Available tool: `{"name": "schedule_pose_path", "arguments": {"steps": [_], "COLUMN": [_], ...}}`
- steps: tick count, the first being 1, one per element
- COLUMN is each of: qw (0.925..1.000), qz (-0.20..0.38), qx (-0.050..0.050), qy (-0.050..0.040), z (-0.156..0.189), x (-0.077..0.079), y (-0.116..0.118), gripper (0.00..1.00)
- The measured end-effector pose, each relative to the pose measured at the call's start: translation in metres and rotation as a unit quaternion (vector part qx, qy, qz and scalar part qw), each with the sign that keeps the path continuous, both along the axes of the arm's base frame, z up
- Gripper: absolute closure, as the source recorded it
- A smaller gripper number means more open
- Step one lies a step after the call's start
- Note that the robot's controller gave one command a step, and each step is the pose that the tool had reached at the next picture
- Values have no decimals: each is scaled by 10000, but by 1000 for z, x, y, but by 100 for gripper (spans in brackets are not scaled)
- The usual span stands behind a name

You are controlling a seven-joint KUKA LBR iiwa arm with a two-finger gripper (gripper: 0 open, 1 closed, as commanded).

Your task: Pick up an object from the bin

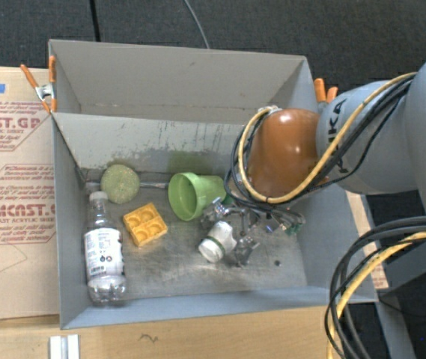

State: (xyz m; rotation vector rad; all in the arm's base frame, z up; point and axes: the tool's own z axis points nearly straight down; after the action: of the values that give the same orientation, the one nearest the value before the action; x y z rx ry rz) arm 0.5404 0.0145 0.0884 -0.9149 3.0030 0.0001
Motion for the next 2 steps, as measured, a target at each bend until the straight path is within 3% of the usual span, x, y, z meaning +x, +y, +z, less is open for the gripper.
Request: {"name": "schedule_pose_path", "arguments": {"steps": [1, 2], "qw": [10000, 10000], "qz": [-82, -82], "qx": [8, 8], "qy": [-5, -5], "z": [-14, -14], "x": [-1, -1], "y": [-1, -1], "gripper": [100, 100]}}
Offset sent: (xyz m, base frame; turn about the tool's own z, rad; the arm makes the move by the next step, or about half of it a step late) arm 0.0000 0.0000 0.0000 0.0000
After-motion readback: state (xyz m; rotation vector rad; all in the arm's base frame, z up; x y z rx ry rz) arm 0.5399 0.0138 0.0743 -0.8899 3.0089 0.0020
